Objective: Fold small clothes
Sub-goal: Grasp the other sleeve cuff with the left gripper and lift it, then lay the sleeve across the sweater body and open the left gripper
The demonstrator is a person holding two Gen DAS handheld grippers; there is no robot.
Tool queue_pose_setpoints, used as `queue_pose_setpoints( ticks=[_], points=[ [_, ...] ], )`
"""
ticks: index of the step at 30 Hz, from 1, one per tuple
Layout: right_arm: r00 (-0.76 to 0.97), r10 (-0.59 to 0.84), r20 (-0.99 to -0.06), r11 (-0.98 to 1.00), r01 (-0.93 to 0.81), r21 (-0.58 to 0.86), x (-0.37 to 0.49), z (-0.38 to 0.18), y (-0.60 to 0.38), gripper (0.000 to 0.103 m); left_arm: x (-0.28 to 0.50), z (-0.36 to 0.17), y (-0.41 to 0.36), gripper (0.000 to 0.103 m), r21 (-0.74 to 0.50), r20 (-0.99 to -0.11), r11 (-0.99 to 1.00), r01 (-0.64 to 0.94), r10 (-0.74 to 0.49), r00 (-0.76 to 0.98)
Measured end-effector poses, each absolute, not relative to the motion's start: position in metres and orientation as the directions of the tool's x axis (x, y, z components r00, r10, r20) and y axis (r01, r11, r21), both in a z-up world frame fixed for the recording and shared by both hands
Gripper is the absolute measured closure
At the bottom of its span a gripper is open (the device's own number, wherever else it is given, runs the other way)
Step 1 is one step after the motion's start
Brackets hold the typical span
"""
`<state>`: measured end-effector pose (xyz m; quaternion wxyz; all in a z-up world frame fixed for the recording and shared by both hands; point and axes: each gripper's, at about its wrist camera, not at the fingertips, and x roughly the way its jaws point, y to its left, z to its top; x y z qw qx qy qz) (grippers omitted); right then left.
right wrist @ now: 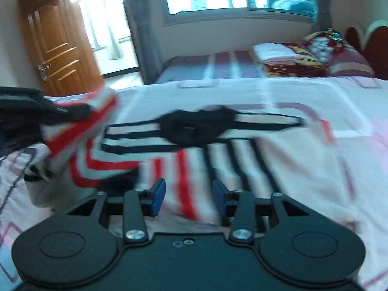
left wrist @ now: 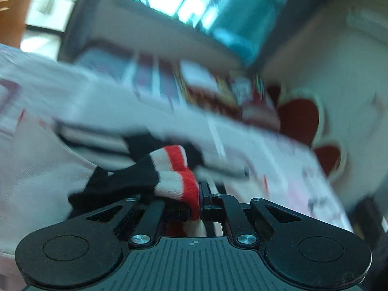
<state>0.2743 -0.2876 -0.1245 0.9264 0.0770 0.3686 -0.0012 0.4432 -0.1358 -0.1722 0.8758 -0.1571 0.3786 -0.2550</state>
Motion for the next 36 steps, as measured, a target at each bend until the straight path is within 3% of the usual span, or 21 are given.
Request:
queue_pose_setpoints(
  ticks=[2, 4, 5, 6, 8, 11, 16, 25, 31, 34, 36],
  points=[
    [0.717, 0.027, -0.697, 0.984, 0.104, 0.145, 0.264, -0.128, -0.311, 0.06, 0.444, -0.181, -0.169, 0.096, -0.414, -0.665, 0.841, 0.347, -0.54, 0.516],
    [0.707, 0.013, -0.707, 0.978, 0.137, 0.156, 0.256, -0.131, -0.33, 0.059, 0.435, -0.176, -0.184, 0.091, -0.382, -0.67, 0.85, 0.364, -0.526, 0.524],
    [0.704, 0.012, -0.71, 0.975, 0.148, 0.163, 0.253, -0.132, -0.337, 0.059, 0.432, -0.172, -0.186, 0.067, -0.383, -0.658, 0.846, 0.372, -0.532, 0.533],
    [0.705, 0.016, -0.709, 0.973, 0.151, 0.172, 0.25, -0.132, -0.344, 0.058, 0.429, -0.166, -0.19, 0.035, -0.387, -0.645, 0.842, 0.377, -0.539, 0.542],
    [0.708, 0.016, -0.706, 0.973, 0.153, 0.175, 0.247, -0.134, -0.352, 0.055, 0.419, -0.148, -0.201, 0.015, -0.364, -0.6, 0.842, 0.399, -0.54, 0.59],
    [0.709, 0.037, -0.704, 0.97, 0.144, 0.195, 0.246, -0.134, -0.359, 0.054, 0.408, -0.133, -0.212, 0.015, -0.318, -0.594, 0.83, 0.459, -0.552, 0.586],
    [0.711, 0.076, -0.699, 0.969, 0.114, 0.221, 0.244, -0.137, -0.362, 0.053, 0.413, -0.132, -0.194, 0.015, -0.461, -0.579, 0.785, 0.413, -0.619, 0.53],
    [0.698, 0.098, -0.709, 0.97, 0.092, 0.224, 0.254, -0.144, -0.348, 0.049, 0.4, -0.139, -0.232, 0.015, -0.273, -0.681, 0.771, 0.575, -0.577, 0.451],
    [0.713, 0.098, -0.695, 0.971, 0.085, 0.224, 0.244, -0.141, -0.35, 0.047, 0.432, -0.164, -0.212, 0.015, -0.292, -0.807, 0.892, 0.345, -0.423, 0.411],
    [0.716, 0.099, -0.691, 0.964, 0.103, 0.245, 0.238, -0.142, -0.357, 0.047, 0.428, -0.151, -0.194, 0.015, -0.432, -0.724, 0.843, 0.32, -0.536, 0.435],
    [0.721, 0.112, -0.684, 0.959, 0.102, 0.265, 0.237, -0.14, -0.359, 0.047, 0.424, -0.145, -0.176, 0.015, -0.442, -0.704, 0.865, 0.235, -0.498, 0.506]
  ],
)
